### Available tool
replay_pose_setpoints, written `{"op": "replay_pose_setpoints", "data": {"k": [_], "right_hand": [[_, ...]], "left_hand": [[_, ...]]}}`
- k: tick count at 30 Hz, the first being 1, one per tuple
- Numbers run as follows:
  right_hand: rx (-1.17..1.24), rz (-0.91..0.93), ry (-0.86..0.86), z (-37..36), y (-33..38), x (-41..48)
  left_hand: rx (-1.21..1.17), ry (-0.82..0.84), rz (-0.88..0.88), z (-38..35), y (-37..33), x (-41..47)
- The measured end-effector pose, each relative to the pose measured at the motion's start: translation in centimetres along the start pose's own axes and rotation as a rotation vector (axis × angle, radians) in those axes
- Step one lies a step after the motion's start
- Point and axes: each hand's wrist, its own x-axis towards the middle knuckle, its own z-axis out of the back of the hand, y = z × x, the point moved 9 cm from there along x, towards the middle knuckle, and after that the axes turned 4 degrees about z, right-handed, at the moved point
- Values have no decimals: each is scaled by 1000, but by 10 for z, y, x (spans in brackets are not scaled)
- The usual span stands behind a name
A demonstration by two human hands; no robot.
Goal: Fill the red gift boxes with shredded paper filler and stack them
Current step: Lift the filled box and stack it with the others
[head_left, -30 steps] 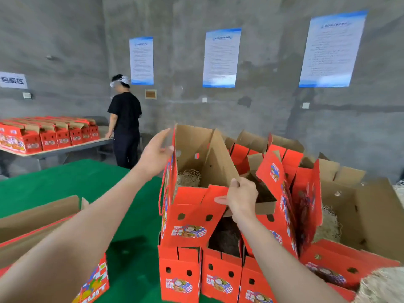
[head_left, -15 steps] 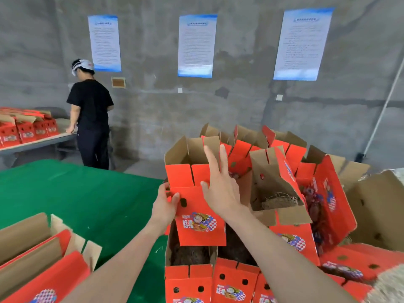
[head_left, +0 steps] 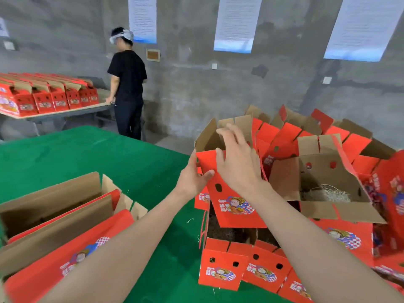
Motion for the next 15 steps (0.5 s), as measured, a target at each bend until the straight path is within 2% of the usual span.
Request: {"op": "replay_pose_setpoints", "data": {"k": [4,8,11,13,15], "right_hand": [[-26,-16,117,-36,9,4],[-152,-114,314,-67,-18,1],[-111,-128,389,-85,-18,-11],[-77,-126,406,-92,-11,-14],[-54,-94,408,-94,-4,-13]], "left_hand": [[66,-85,30,24,19,-6],[277,111,136,9,52,-4],[346,275,207,-4,73,-4],[305,315,226,-6,80,-2],[257,277,274,1,88,2]]}}
